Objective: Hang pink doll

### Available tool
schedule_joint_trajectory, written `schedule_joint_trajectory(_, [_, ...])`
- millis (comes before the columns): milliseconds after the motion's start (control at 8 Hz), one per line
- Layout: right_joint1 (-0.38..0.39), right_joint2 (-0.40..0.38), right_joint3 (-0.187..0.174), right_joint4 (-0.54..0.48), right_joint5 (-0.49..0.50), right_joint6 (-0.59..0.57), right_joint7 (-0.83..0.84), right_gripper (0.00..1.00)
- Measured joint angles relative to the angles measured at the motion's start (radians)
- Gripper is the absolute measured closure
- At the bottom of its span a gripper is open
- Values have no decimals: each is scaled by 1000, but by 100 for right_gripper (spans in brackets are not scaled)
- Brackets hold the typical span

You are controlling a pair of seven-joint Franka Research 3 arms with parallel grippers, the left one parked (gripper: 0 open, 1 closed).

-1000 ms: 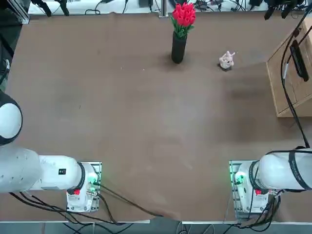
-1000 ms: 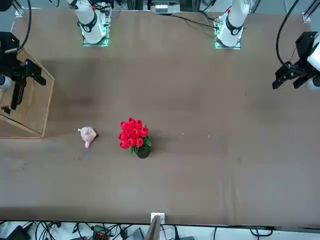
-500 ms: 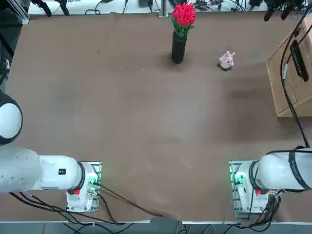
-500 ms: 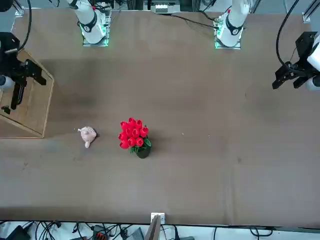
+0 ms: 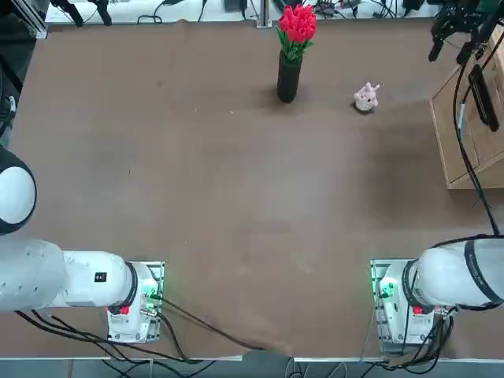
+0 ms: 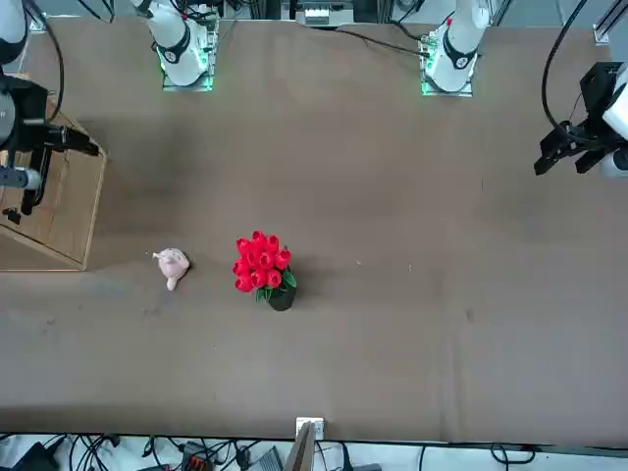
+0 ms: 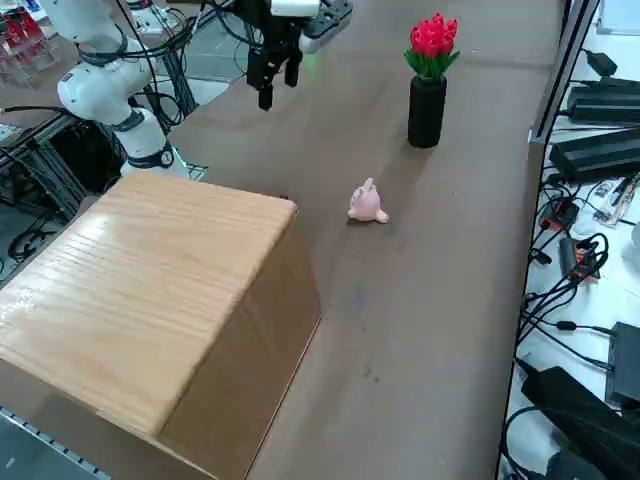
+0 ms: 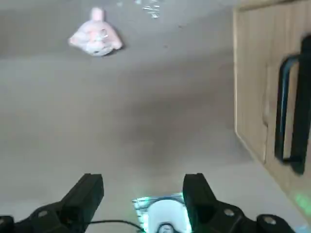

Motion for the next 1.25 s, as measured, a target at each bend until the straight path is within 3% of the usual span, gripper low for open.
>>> schedule_joint_trajectory(250, [27, 39, 15, 0, 1, 28, 299, 0])
schedule_joint_trajectory(875, [168, 204, 21, -1, 2, 293, 1118, 0])
schedule_joint_trajectory(1250, [233, 336, 21, -1, -19, 493, 1450, 0])
